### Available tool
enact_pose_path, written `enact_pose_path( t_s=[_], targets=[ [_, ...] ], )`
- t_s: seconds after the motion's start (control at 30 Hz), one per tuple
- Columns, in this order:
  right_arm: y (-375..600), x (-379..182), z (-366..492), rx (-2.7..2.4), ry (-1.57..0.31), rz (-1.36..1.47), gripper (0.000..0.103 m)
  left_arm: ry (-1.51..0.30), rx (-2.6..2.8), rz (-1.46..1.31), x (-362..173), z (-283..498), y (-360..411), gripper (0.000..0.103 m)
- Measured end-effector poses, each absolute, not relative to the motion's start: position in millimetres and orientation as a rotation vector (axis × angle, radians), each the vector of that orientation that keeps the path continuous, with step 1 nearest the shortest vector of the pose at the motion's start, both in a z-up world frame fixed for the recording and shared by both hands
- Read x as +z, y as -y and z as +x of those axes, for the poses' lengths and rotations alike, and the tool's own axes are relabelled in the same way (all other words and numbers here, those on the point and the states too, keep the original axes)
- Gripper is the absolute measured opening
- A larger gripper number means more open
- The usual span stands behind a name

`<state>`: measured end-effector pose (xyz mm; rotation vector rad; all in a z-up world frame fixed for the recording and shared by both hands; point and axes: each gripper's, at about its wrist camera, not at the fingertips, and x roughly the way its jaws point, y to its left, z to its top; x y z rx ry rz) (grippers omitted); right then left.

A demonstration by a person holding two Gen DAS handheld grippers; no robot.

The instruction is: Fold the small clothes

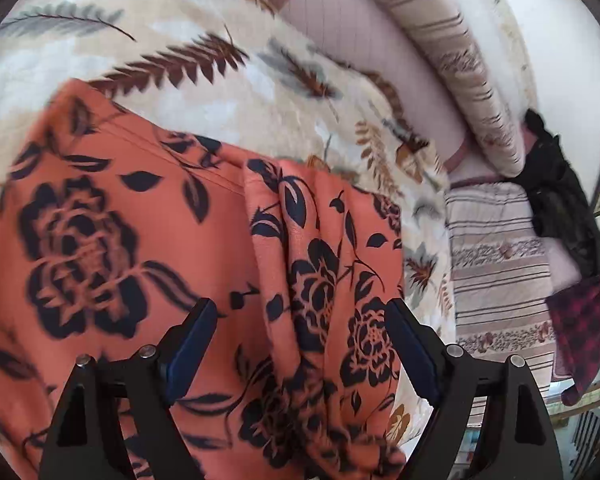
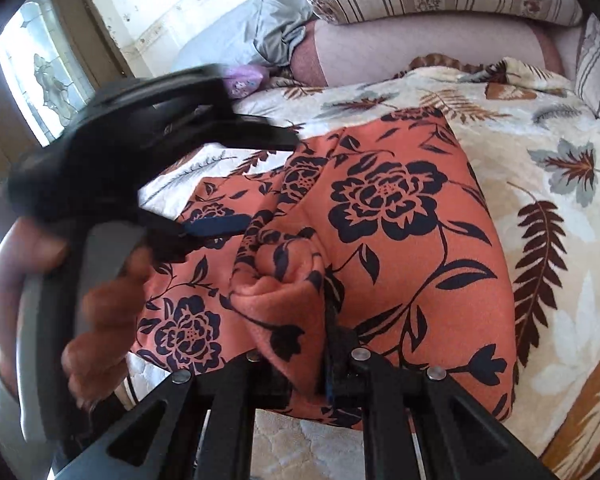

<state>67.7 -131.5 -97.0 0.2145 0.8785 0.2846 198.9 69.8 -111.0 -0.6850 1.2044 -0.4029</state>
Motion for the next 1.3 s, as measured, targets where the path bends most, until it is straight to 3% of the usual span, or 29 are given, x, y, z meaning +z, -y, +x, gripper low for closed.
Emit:
enact_pose_path(
  t_s=[0.07, 0.1, 0.13, 0.2, 0.23, 0.4, 0.5, 0.57, 0.67, 1.0, 1.13, 1.2, 1.3],
  targets=[
    [129, -94, 63, 0.292, -0.862, 0.199, 0.012, -1.241, -0.414, -0.664, -116, 208, -59, 0.082],
    [127, -94, 62, 0.296, -0.858, 0.188, 0.012, -1.250, -0.409, -0.653, -117, 211, -55, 0.066],
    [126, -93, 61, 0.300, -0.854, 0.174, 0.012, -1.265, -0.412, -0.632, -119, 215, -50, 0.041],
    [121, -91, 60, 0.308, -0.851, 0.144, 0.012, -1.271, -0.427, -0.565, -116, 220, -44, 0.019],
    [119, -87, 58, 0.314, -0.849, 0.135, 0.012, -1.235, -0.440, -0.524, -107, 219, -42, 0.017],
    [93, -47, 54, 0.369, -0.768, 0.078, 0.012, -0.974, -0.557, -0.349, -39, 195, -66, 0.016],
    [56, -33, 51, 0.424, -0.730, 0.012, 0.012, -0.904, -0.612, -0.350, -31, 189, -109, 0.017],
    [34, -50, 60, 0.464, -0.780, 0.018, 0.012, -0.959, -0.570, -0.352, -59, 201, -132, 0.017],
    [13, -111, 87, 0.494, -1.007, 0.085, 0.012, -1.200, -0.384, -0.421, -142, 219, -164, 0.018],
    [-14, -47, 71, 0.532, -0.872, 0.081, 0.012, -0.965, -0.503, -0.402, -82, 206, -185, 0.015],
    [-35, -86, 87, 0.543, -0.994, 0.099, 0.016, -1.144, -0.443, -0.436, -139, 223, -206, 0.019],
    [-37, -110, 94, 0.537, -1.043, 0.133, 0.018, -1.113, -0.487, -0.522, -143, 220, -220, 0.020],
    [-29, -111, 92, 0.543, -1.013, 0.213, 0.020, -1.104, -0.467, -0.435, -136, 218, -210, 0.020]
  ],
)
